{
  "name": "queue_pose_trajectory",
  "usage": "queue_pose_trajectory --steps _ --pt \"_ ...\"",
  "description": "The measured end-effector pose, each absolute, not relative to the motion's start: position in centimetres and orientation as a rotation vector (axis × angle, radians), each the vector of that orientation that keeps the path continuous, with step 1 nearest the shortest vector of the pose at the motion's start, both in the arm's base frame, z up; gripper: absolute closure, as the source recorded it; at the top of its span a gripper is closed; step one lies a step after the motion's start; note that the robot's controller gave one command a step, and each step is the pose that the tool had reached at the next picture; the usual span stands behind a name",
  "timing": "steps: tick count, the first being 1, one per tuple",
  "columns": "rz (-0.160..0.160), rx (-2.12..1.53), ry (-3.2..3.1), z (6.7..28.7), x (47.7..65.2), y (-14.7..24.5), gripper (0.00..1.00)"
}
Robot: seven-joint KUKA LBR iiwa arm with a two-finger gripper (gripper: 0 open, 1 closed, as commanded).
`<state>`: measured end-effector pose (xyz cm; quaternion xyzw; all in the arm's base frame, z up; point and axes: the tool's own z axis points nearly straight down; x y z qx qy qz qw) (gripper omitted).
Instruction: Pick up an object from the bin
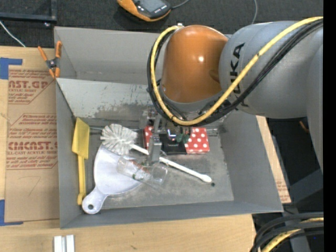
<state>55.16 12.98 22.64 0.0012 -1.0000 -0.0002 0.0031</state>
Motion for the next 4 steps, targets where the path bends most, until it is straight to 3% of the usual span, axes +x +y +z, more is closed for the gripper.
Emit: queue_pose_trajectory --steps 1,2,3,4 --pt "-0.002 0.0 -3.143 23.1 55.3 12.9 0.0" --pt "-0.003 -0.193 -3.136 10.1 57.3 4.7 0.0" --pt "-0.004 -0.46 -3.109 15.8 58.4 5.9 0.0" --pt "0.0 -0.493 -3.099 11.0 57.0 1.6 0.0"
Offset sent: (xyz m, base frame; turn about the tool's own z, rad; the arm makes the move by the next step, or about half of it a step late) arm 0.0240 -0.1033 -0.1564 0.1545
